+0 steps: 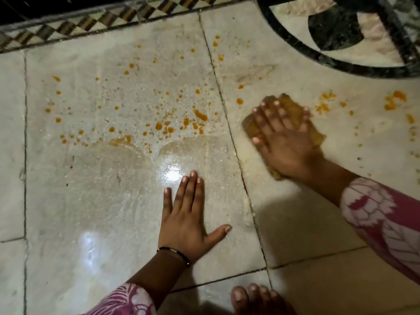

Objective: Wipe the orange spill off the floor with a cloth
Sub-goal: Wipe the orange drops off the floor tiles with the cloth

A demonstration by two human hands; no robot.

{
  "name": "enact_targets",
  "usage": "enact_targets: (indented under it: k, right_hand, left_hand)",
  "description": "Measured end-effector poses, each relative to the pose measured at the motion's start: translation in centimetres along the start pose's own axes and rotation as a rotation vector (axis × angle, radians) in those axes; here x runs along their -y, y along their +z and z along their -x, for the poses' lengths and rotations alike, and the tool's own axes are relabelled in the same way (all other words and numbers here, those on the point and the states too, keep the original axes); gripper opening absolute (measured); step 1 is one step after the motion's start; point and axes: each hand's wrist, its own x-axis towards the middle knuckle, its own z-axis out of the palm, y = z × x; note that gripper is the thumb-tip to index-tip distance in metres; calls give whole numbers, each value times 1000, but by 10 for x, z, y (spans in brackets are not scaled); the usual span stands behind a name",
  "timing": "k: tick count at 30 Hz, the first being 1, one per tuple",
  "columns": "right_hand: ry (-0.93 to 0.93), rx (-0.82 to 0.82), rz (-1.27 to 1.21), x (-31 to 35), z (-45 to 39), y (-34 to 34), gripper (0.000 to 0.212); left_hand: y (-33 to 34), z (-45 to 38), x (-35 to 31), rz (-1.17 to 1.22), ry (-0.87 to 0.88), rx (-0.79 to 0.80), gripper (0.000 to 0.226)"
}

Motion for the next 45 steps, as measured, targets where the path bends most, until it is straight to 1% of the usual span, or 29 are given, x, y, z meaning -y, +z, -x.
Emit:
enact_targets:
  k: [2,4,7,9,12,14,16,18,21,24,25,26,27,29,30,31,34,36,37,38,39,41,42,43,44,45]
  right_hand:
    - [-117,-17,36,29,3,0,67]
    - [-254,7,38,48,30,2,68]
    - [-397,34,-2,34,84,8,67]
    - [-373,47,-32,5,98,9,65]
    - [-171,61,-47,-21,75,4,65]
    - [-47,35,-82,-16,43,-2,64]
    - [-4,23,-73,3,14,-6,64]
    - [-90,24,-16,30,5,-6,63]
    - [-289,-2,-13,63,39,0,63]
    - [-327,-2,-72,62,102,10,64]
    - [-309,-2,-91,53,124,14,63]
    - [-248,-1,-119,39,143,18,61]
    - [-126,-6,-153,22,158,22,61]
    - [225,-31,-169,-13,179,25,67]
    - [343,-37,-156,-27,182,25,69]
    - [404,-36,-133,-39,182,24,71]
    - [431,22,-142,-53,165,22,73]
    - [466,45,-139,-49,158,19,74]
    - [478,58,-96,-42,157,20,74]
    - [461,61,-46,-35,159,20,74]
    - [408,68,-25,-24,162,21,72]
    - [262,70,-37,-8,179,24,67]
    - [202,48,-53,-5,192,28,65]
    - [179,32,-74,-8,208,31,64]
    - [208,29,-107,-15,223,35,64]
    - [290,31,-136,-27,237,37,65]
  left_hand:
    - [0,0,-1,0,0,-4,104]
    - [0,0,-1,-7,2,-9,104]
    - [2,1,0,-8,11,-34,104]
    - [3,1,1,-5,7,-42,104]
    - [2,1,1,-1,5,-30,104]
    - [1,1,0,2,1,-24,104]
    - [0,1,0,-7,-3,-14,104]
    - [0,1,-1,-13,-8,-11,105]
    - [0,1,0,-11,-12,-10,105]
    - [1,1,0,-15,-9,-21,105]
    - [2,1,1,-15,-10,-28,105]
    - [2,1,1,-15,-7,-36,105]
    - [2,1,1,-15,-4,-38,105]
    - [3,1,0,-19,12,-38,105]
    - [4,2,2,-23,11,-43,105]
    - [4,3,1,-28,13,-48,105]
    - [3,1,-11,8,-57,-83,108]
    - [-2,-4,-38,146,-135,-90,111]
    - [-3,-8,-55,227,-123,-89,111]
    - [-4,-11,-75,286,-57,-82,109]
    - [-3,-14,-93,294,39,-73,105]
    - [-2,-27,-120,214,223,-72,94]
    - [-3,-36,-127,164,283,-70,89]
    - [-3,-46,-129,108,329,-54,86]
    - [-3,-56,-126,41,356,-36,86]
    - [-2,-66,-121,-19,368,-23,87]
